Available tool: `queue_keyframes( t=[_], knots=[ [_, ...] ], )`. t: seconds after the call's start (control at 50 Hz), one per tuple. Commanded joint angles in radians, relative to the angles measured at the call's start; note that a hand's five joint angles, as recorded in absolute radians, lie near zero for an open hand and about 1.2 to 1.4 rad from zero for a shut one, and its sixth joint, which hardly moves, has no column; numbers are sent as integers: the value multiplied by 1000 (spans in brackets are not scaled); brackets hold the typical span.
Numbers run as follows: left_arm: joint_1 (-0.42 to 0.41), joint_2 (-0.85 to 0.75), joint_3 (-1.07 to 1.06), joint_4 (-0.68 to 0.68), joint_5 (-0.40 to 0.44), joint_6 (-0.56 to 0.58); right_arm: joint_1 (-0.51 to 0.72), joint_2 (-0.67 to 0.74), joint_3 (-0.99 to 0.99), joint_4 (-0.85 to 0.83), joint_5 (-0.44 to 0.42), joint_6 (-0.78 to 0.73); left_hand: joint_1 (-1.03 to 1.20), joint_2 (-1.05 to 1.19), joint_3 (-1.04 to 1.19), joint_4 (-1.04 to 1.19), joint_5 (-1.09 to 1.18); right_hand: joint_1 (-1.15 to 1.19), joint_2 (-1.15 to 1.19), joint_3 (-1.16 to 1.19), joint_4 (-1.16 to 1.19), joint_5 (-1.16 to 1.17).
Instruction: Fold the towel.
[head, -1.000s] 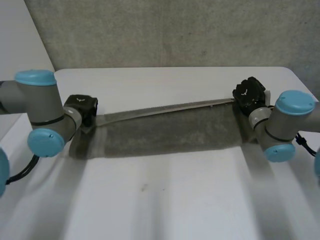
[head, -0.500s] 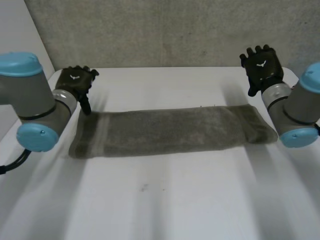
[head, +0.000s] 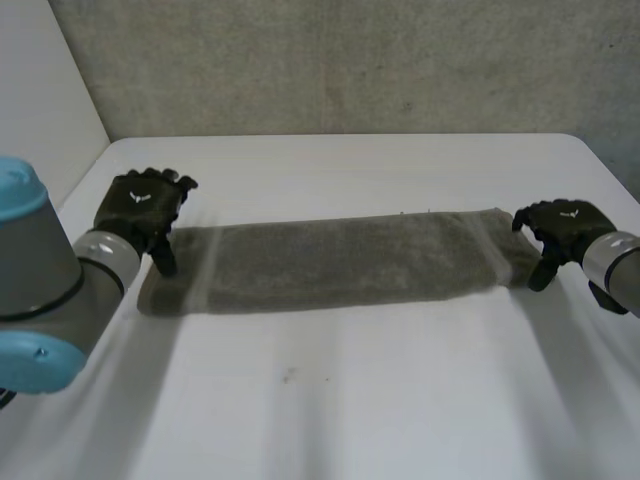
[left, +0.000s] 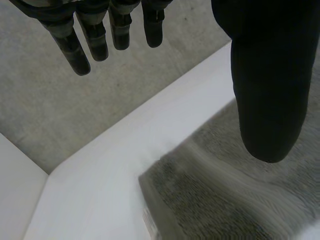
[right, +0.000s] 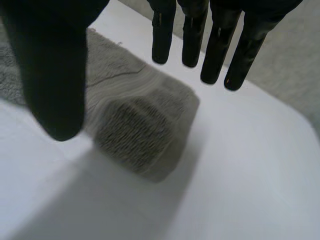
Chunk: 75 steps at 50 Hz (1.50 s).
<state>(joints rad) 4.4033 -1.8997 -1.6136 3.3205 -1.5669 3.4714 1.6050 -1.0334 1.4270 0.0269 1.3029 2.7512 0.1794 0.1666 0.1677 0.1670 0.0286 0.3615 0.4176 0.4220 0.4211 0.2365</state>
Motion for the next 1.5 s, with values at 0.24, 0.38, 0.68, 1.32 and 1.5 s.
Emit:
queue_keyframes(
  t=[0.24, 0.38, 0.68, 1.32, 1.5],
  knots=[
    [4, -4, -88, 80, -1, 0, -34, 153, -2, -301, 44, -101, -5, 8, 7, 8, -29, 1035, 979, 974, 975, 985],
    [5, 1, -88, 80, -1, 0, -119, 136, -2, -358, 219, -360, -5, 8, 7, 8, -29, 1035, 979, 974, 975, 985],
    [13, 25, -100, 80, -1, 0, 42, -17, -48, -363, 60, -246, -5, 8, 7, 8, -29, 1035, 979, 974, 975, 985],
    [2, 44, -124, 82, -2, -2, 722, 314, -149, -480, -124, -202, -5, 8, 7, 8, -29, -85, -141, -145, -144, -134],
    [-103, 44, -74, 114, -5, -37, 640, 90, -67, -407, 50, -24, -5, 8, 7, 8, -29, -187, -243, -247, -247, -236]
  ],
)
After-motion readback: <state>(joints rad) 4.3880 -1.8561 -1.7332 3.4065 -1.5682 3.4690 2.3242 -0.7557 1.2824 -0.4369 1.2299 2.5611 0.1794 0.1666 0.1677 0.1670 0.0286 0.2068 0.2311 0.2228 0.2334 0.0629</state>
